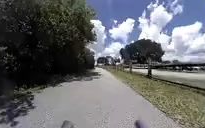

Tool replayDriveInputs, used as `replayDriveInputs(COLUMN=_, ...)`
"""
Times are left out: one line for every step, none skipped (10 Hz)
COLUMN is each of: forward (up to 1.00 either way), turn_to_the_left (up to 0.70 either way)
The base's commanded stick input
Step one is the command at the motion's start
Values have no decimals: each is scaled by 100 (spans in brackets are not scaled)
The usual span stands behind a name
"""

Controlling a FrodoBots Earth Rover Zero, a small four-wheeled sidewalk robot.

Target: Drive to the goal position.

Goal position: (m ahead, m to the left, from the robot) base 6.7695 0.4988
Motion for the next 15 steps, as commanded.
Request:
replayDriveInputs(forward=50, turn_to_the_left=0)
replayDriveInputs(forward=50, turn_to_the_left=0)
replayDriveInputs(forward=50, turn_to_the_left=0)
replayDriveInputs(forward=50, turn_to_the_left=0)
replayDriveInputs(forward=50, turn_to_the_left=0)
replayDriveInputs(forward=50, turn_to_the_left=0)
replayDriveInputs(forward=50, turn_to_the_left=0)
replayDriveInputs(forward=50, turn_to_the_left=0)
replayDriveInputs(forward=50, turn_to_the_left=0)
replayDriveInputs(forward=50, turn_to_the_left=0)
replayDriveInputs(forward=50, turn_to_the_left=0)
replayDriveInputs(forward=50, turn_to_the_left=0)
replayDriveInputs(forward=50, turn_to_the_left=0)
replayDriveInputs(forward=50, turn_to_the_left=0)
replayDriveInputs(forward=50, turn_to_the_left=0)
